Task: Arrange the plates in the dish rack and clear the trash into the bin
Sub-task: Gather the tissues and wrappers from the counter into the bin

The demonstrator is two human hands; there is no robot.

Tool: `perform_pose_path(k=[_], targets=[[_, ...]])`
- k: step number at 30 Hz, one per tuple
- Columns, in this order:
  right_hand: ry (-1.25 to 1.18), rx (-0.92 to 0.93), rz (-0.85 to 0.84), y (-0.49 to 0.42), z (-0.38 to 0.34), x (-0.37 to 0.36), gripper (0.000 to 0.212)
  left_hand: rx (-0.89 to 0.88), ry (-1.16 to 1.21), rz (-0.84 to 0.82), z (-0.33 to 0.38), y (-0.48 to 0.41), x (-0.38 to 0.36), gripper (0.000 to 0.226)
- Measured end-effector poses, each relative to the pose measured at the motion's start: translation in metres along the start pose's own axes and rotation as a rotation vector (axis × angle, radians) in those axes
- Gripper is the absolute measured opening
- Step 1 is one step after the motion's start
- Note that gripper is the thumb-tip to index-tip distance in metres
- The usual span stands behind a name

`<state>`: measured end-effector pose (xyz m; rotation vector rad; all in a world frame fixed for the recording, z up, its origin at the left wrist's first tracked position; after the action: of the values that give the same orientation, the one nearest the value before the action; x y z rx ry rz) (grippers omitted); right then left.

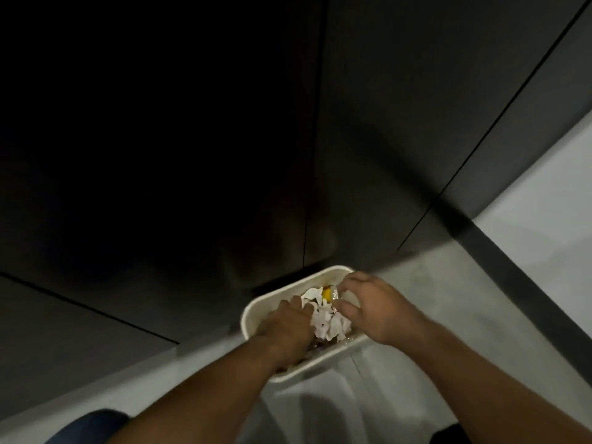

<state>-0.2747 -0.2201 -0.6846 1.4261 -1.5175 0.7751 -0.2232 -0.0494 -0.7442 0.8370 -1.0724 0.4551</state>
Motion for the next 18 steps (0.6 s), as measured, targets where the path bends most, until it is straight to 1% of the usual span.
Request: perform_pose_path(k=[3, 5, 8, 10, 12, 15, 18], targets=[[-0.032, -0.032, 0.053, 0.009, 0.004, 0.012, 0.040, 0.054, 0.033, -0.147, -0.002, -0.003, -0.026, 0.062], [-0.041, -0.044, 0.078, 0.010, 0.003, 0.019, 0.042, 0.032, 0.016, -0.144, -0.002, -0.003, -0.023, 0.064], [-0.061, -0.062, 0.095, 0.013, -0.010, 0.042, 0.043, -0.068, -0.057, 0.010, 0.002, 0.007, 0.024, 0.058], [-0.086, -0.066, 0.106, 0.015, -0.026, 0.069, 0.041, -0.151, -0.085, 0.135, 0.005, 0.026, 0.072, 0.050], [-0.096, -0.056, 0.107, 0.018, -0.048, 0.104, 0.041, -0.206, -0.064, 0.237, 0.012, 0.053, 0.125, 0.045], [-0.115, -0.050, 0.114, 0.027, -0.087, 0.172, 0.041, -0.275, -0.057, 0.354, 0.024, 0.097, 0.212, 0.044], [-0.137, -0.040, 0.155, 0.039, -0.126, 0.253, 0.038, -0.311, -0.045, 0.423, 0.041, 0.139, 0.301, 0.040]])
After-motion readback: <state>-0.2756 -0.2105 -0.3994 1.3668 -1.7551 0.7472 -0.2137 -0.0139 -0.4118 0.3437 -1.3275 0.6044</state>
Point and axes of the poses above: each hand's wrist, its own y-axis away from the middle knuckle, its own x-axis out of the back of the hand, z = x × y, the point moved 1 cm from there along -y, towards the middle knuckle, and after that the axes turned 10 degrees about z, right-handed, at the moved point
